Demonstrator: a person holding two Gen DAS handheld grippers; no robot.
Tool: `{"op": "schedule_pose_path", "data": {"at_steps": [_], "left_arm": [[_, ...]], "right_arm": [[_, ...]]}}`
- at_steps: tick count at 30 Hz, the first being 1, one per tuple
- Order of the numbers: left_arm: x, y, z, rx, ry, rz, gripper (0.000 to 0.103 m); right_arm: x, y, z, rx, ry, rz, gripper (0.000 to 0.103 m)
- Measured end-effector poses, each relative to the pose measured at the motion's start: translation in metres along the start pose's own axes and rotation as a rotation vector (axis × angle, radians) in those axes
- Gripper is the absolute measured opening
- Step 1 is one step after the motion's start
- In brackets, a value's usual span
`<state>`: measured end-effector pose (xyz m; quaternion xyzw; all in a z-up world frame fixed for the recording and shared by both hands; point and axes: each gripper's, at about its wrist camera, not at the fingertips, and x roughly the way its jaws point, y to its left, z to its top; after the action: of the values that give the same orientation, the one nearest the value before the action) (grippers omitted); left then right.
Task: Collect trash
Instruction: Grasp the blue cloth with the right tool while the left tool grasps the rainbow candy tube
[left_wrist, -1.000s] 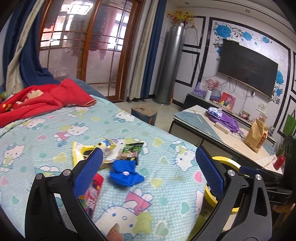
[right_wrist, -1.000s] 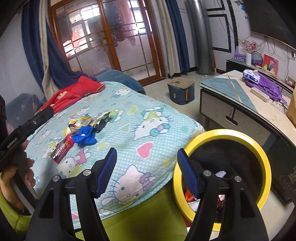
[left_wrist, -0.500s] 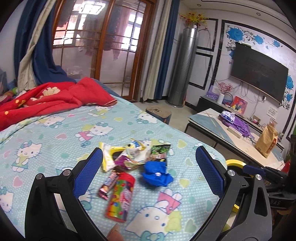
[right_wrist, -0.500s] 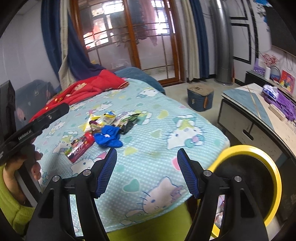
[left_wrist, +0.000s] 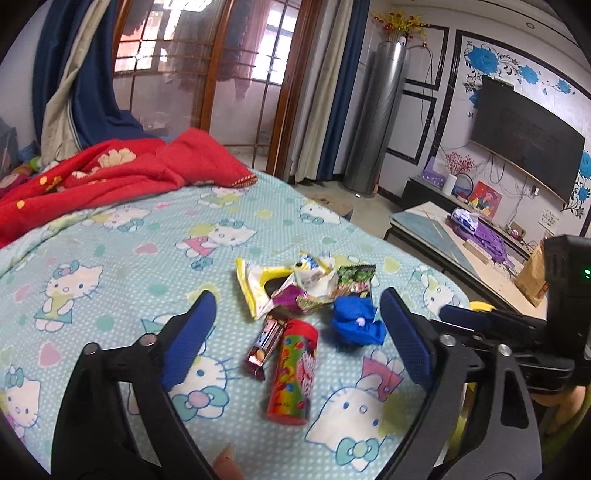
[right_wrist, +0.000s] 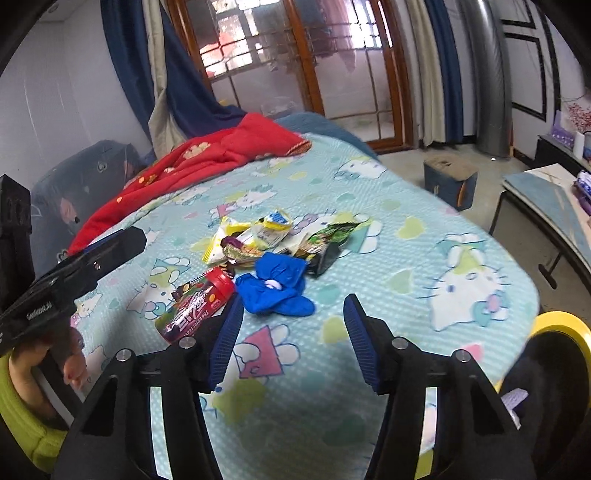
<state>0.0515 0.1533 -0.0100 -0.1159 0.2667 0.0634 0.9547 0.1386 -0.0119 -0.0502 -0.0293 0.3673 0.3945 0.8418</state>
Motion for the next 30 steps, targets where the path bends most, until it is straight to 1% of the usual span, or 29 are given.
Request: {"op": "schedule_pose_path", "data": {"at_steps": [2, 4, 7, 9, 11, 16, 18, 19, 24, 28, 30], "left_arm": [[0.002, 0.002, -0.003, 0.002, 0.017, -0.003, 0.073], [0.004, 0.005, -0.008, -0.002, 0.047, -0.014, 0.071], [0.009, 0.009, -0.015, -0.011, 0.09, -0.032, 0.07], [0.011, 0.011, -0.021, -0.008, 0.121, -0.038, 0.069], [0.013, 0.01, -0.026, -0.008, 0.149, -0.048, 0.066], [0.021, 0.01, -0.037, -0.014, 0.21, -0.071, 0.066], [0.025, 0.01, -0.04, -0.021, 0.232, -0.082, 0.066], [0.026, 0.009, -0.042, -0.022, 0.243, -0.086, 0.066], [0.03, 0.008, -0.046, -0.022, 0.267, -0.094, 0.066], [0.035, 0.004, -0.048, -0.015, 0.284, -0.094, 0.065], [0.038, 0.003, -0.05, -0.012, 0.295, -0.096, 0.062]], "right_arm": [[0.01, 0.004, 0.001, -0.008, 0.019, 0.013, 0.049], [0.018, 0.004, 0.001, 0.001, 0.035, 0.023, 0.047], [0.029, 0.002, 0.003, 0.029, 0.06, 0.042, 0.042], [0.037, -0.002, 0.004, 0.047, 0.071, 0.04, 0.037], [0.042, -0.005, 0.005, 0.063, 0.081, 0.041, 0.035], [0.054, -0.007, 0.003, 0.086, 0.105, 0.064, 0.029], [0.058, -0.006, 0.0, 0.089, 0.118, 0.076, 0.021], [0.058, -0.006, -0.001, 0.087, 0.121, 0.078, 0.019], [0.06, -0.006, -0.007, 0.087, 0.127, 0.082, 0.01], [0.056, -0.01, -0.014, 0.108, 0.119, 0.08, 0.007], [0.053, -0.011, -0.016, 0.113, 0.116, 0.077, 0.006]]}}
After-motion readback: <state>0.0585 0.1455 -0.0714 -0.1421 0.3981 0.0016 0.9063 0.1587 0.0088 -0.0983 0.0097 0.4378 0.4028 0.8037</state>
